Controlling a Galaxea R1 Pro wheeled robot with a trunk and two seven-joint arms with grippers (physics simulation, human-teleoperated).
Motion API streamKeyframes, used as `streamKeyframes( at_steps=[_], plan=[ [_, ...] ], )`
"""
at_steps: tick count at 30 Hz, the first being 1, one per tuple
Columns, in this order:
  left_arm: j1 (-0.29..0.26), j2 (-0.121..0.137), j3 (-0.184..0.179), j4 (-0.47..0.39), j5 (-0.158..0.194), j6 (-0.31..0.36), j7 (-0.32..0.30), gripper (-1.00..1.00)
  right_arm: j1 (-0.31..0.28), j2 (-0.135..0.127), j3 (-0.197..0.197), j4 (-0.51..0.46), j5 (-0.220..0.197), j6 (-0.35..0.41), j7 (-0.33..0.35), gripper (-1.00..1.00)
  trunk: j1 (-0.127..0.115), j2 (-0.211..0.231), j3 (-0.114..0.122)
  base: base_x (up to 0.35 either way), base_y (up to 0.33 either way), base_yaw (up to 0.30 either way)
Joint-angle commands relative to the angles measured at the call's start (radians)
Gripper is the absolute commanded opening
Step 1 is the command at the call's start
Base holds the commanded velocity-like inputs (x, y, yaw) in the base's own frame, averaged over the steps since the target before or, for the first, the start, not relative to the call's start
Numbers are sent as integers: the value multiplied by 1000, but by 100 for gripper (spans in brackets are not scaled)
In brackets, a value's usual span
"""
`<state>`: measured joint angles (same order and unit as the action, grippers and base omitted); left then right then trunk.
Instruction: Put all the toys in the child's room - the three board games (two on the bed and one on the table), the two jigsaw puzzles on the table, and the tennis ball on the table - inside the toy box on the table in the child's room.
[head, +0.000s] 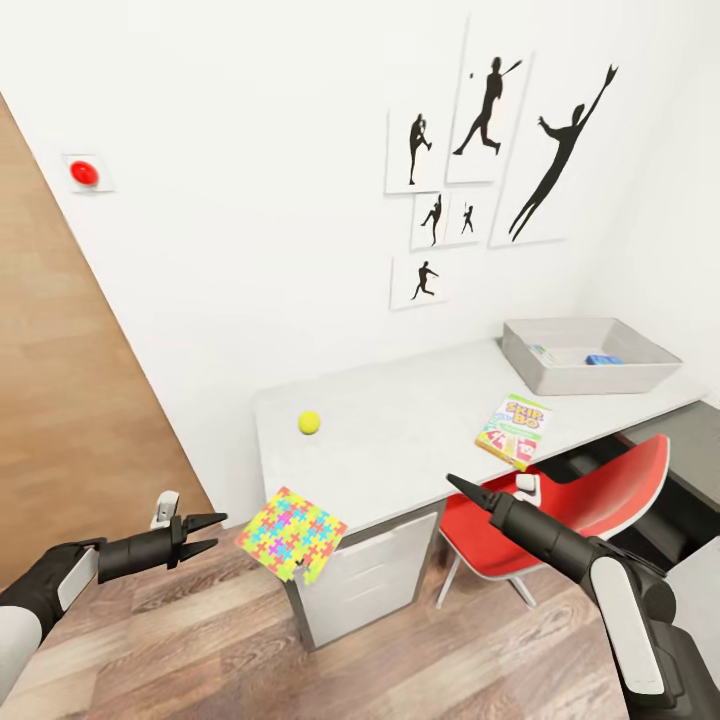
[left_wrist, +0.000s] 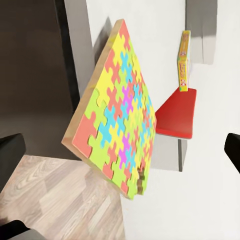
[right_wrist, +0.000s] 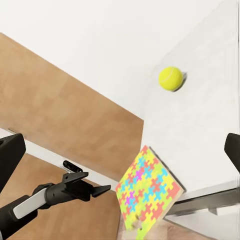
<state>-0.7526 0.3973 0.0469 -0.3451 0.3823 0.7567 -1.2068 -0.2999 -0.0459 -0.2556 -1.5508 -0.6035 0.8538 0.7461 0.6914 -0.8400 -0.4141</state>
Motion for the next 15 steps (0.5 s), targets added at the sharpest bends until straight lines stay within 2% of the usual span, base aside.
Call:
streamKeyframes(
  at_steps=[1,6,15],
  plan=[
    [-1,0,1,0,1,9,-2,100,-1,0,-1,0,-1,5,2,100,0,-1,-1,-2,-168,0],
    [0,0,-1,0,2,9,-4,100,0,0,-1,0,-1,5,2,100,0,-1,-1,-1,-138,0],
    [-1,1,2,0,3,7,-8,100,-1,0,-1,0,-1,5,2,100,0,-1,-1,0,-15,0]
  ],
)
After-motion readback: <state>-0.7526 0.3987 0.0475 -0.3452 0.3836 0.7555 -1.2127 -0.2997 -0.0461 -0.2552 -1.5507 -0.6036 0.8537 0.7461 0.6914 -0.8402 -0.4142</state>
